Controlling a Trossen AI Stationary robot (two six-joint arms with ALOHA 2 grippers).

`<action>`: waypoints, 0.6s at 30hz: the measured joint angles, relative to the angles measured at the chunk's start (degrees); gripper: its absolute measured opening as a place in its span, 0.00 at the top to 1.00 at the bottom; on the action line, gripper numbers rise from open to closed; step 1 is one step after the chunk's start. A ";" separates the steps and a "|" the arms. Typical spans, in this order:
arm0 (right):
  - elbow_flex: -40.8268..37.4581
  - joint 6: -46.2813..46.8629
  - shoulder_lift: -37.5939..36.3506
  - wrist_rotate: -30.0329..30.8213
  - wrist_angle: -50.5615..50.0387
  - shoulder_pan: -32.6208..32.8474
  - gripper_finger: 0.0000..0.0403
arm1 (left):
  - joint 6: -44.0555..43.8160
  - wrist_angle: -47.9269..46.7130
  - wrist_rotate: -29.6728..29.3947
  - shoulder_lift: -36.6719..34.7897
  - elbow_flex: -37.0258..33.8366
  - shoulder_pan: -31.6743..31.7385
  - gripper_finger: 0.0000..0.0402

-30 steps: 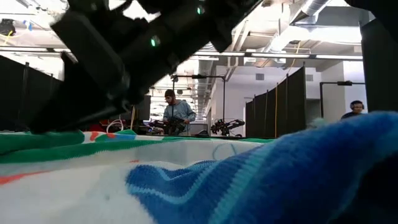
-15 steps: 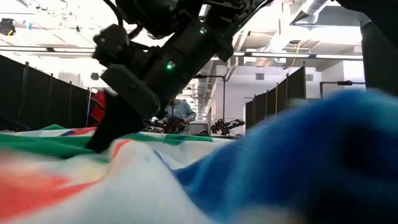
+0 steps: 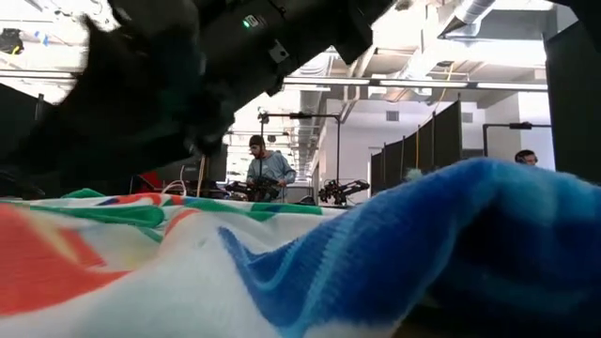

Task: Roll towel
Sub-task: Roll the multicolor dinosaur print towel

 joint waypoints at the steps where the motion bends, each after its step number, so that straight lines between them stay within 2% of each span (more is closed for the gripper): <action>1: 0.00 0.78 0.77 0.00 0.66 0.54 0.52 | -1.54 -1.68 -0.02 0.35 -0.01 -0.54 0.67; 6: -0.01 1.68 2.23 2.31 0.81 0.81 0.52 | -7.77 -2.15 -1.34 2.32 0.07 -3.23 0.67; 14: 3.07 1.20 1.28 3.12 0.94 -0.90 0.52 | -11.05 -1.49 3.01 1.95 0.05 -5.60 0.67; 18: 5.49 2.52 4.40 3.26 4.04 -0.06 0.52 | -11.80 -1.75 3.44 1.95 0.05 -5.17 0.67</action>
